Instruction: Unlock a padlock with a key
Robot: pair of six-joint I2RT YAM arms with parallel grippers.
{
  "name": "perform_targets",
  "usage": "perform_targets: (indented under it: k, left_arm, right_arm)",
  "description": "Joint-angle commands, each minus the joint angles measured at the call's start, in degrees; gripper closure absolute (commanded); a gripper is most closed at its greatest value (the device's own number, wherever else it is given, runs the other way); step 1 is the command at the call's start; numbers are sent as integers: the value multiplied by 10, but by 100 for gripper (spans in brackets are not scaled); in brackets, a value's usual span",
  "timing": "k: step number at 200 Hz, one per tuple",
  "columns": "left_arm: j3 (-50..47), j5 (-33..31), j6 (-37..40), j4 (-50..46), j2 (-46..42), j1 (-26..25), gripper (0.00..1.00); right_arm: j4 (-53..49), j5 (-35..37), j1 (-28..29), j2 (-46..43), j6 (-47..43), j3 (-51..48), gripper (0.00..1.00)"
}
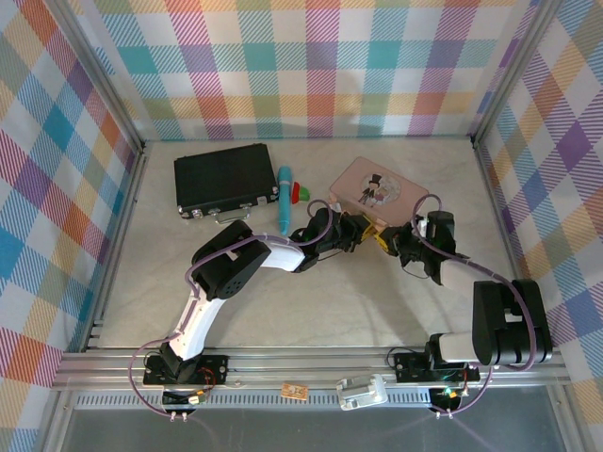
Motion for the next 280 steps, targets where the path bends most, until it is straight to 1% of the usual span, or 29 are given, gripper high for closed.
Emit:
perform_targets:
  k: [1, 31, 35, 46, 61, 73, 89, 115, 131, 140, 160, 186, 214, 242, 259, 280]
  left_arm:
    - [4, 79, -15, 129, -63, -44, 100]
    - [9, 80, -15, 137, -52, -39, 100]
    - [9, 78, -14, 139, -50, -37, 100]
    - [5, 72, -14, 145, -48, -32, 100]
    - [-1, 63, -9, 146, -49, -23, 100]
    - [-5, 57, -3, 144, -52, -15, 100]
    - [-5, 54, 2, 142, -53, -7, 100]
    - [-2, 61, 5, 142, -51, -2, 100]
    - [-2, 70, 0, 157, -45, -2, 100]
    - [-6, 72, -4, 169, -42, -3, 100]
    - [-12, 87, -6, 187, -37, -2, 100]
    - [-23, 102, -1, 198, -35, -3, 100]
    - [-34, 104, 5, 199, -34, -3, 100]
    - [-39, 92, 11, 195, -27, -6, 100]
    - [-34, 76, 18, 189, -18, -5, 100]
    - [-21, 44, 36, 165, -5, -4, 100]
  right_arm:
    - [-2, 112, 9, 13, 28, 23, 100]
    - [-80, 112, 7, -16, -10, 51, 100]
    - [-92, 113, 7, -22, -16, 54, 97]
    - [-122, 117, 5, -43, -30, 57, 83]
    - [-158, 125, -1, -74, -46, 54, 68]
    - [-184, 127, -7, -93, -61, 52, 59]
    - [-209, 121, -12, -109, -78, 48, 53]
    - [-220, 116, -12, -137, -89, 31, 49]
    - [-233, 141, -13, -149, -95, 23, 49]
    - [-231, 154, -16, -150, -100, 21, 53]
    - [-223, 156, -22, -129, -125, 36, 63]
    - [-230, 153, -25, -78, -181, 87, 71]
    - [-249, 150, -29, -18, -244, 151, 72]
    - [-254, 109, -30, 33, -281, 199, 73]
    - [-255, 94, -30, 33, -286, 203, 72]
    - [-269, 85, -30, 10, -280, 187, 70]
